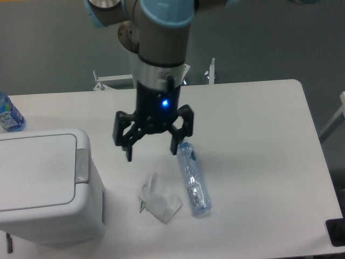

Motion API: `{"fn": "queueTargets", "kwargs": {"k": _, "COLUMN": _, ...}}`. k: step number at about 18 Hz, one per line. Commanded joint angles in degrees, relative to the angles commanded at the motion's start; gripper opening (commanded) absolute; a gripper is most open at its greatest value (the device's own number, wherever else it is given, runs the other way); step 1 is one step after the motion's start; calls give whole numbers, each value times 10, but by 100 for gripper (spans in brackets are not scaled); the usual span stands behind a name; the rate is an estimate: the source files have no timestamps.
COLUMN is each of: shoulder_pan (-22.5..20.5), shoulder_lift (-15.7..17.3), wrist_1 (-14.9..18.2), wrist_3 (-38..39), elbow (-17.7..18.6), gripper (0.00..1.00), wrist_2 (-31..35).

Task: Open the trash can
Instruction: 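Move the gripper down over the white trash bin's lid edge, then push the bin lid with the gripper fingers to swing it open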

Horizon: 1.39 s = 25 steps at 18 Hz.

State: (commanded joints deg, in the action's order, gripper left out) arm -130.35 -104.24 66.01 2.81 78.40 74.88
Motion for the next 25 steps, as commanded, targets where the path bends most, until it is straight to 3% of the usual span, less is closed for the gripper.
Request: {"fn": "queueTargets", "kwargs": {"k": 25, "shoulder_pan": 32, "shoulder_lift": -7, "wrist_1": -1, "wrist_3": 14, "elbow": 11, "gripper": 100, "wrist_2": -11}}
